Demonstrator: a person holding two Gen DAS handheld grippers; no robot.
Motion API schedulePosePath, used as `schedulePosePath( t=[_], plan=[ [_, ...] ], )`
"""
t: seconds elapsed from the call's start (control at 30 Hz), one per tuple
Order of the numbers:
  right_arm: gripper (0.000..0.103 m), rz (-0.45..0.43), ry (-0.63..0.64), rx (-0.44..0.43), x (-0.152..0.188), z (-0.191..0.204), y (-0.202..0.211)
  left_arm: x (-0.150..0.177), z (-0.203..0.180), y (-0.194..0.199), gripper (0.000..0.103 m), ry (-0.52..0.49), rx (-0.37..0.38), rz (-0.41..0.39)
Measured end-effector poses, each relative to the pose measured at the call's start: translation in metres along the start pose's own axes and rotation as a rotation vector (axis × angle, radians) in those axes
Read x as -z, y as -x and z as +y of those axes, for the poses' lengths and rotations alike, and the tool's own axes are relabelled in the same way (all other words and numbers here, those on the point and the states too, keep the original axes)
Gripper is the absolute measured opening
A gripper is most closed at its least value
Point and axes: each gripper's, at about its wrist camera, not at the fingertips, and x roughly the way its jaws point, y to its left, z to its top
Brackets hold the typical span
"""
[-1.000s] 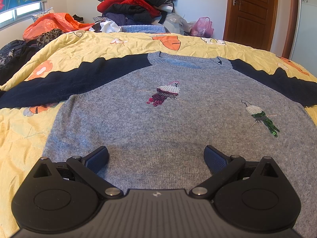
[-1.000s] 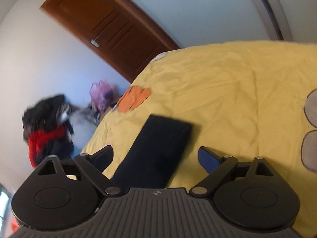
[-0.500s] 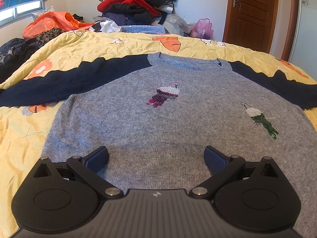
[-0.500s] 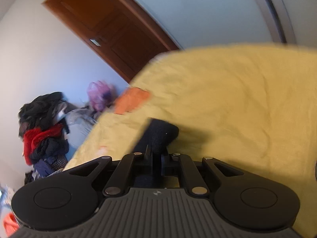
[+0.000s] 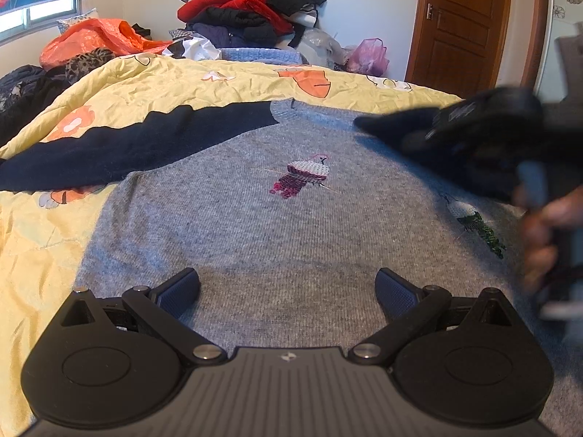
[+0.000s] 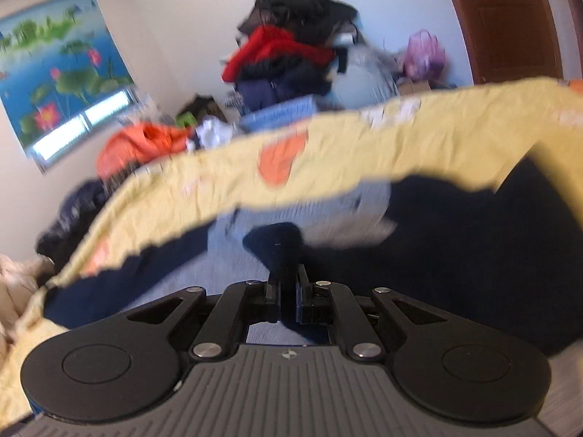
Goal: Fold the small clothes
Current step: 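Lift the navy sleeve and fold it across the grey body with the right gripper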
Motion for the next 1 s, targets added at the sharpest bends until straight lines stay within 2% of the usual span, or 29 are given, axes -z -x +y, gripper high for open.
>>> schedulePosePath(
  t=[0.1,0.13,0.17,0.23,0.3,0.37,0.43,0.47,0.5,0.57,0.63,0.73,0.83,0.9,0.93,0.97,1.0],
  plan=[
    [0.036,0.015,-0.05,0.007,0.017,0.006,0.009,0.001,0.003,0.001,0.103,0.005,0.006,-0.002],
    [0.052,0.013,-0.078,-0.013,0.019,0.004,0.017,0.001,0.003,0.001,0.103,0.005,0.007,-0.002],
    [0.063,-0.008,-0.099,-0.036,0.022,0.0,0.03,0.0,0.003,0.001,0.103,0.005,0.009,-0.001],
    [0.069,-0.067,-0.117,-0.053,0.028,-0.003,0.059,-0.002,0.005,0.003,0.103,0.0,0.018,0.01],
    [0.069,-0.088,-0.153,-0.054,0.036,-0.017,0.085,-0.013,0.005,0.007,0.103,0.013,0.045,0.017],
    [0.069,-0.095,-0.215,-0.054,0.052,-0.031,0.103,-0.031,0.009,0.02,0.103,0.081,0.111,-0.048],
    [0.069,-0.084,-0.249,-0.049,0.066,-0.044,0.113,-0.054,0.014,0.027,0.103,0.182,0.226,-0.115],
    [0.069,-0.079,-0.261,-0.036,0.073,-0.049,0.115,-0.065,0.016,0.024,0.103,0.236,0.298,-0.121],
    [0.069,-0.072,-0.278,-0.032,0.077,-0.055,0.114,-0.075,0.018,0.013,0.103,0.286,0.37,-0.099],
    [0.068,-0.087,-0.312,-0.051,0.078,-0.06,0.114,-0.09,0.019,-0.022,0.103,0.379,0.472,0.009],
    [0.068,-0.081,-0.304,-0.045,0.079,-0.061,0.111,-0.092,0.019,-0.057,0.103,0.484,0.492,0.111],
    [0.068,-0.083,-0.305,-0.066,0.078,-0.061,0.109,-0.088,0.017,-0.095,0.103,0.586,0.499,0.208],
    [0.068,-0.09,-0.314,-0.083,0.08,-0.063,0.111,-0.09,0.007,-0.101,0.101,0.561,0.49,0.183],
    [0.068,-0.096,-0.322,-0.089,0.08,-0.064,0.111,-0.094,-0.001,-0.101,0.077,0.516,0.511,0.183],
    [0.068,-0.098,-0.322,-0.09,0.08,-0.064,0.111,-0.096,-0.006,-0.1,0.047,0.482,0.513,0.193],
    [0.068,-0.098,-0.321,-0.091,0.08,-0.064,0.111,-0.098,-0.011,-0.101,0.034,0.44,0.479,0.212],
    [0.068,-0.099,-0.321,-0.093,0.08,-0.064,0.111,-0.099,-0.016,-0.103,0.032,0.402,0.435,0.229]
  ],
)
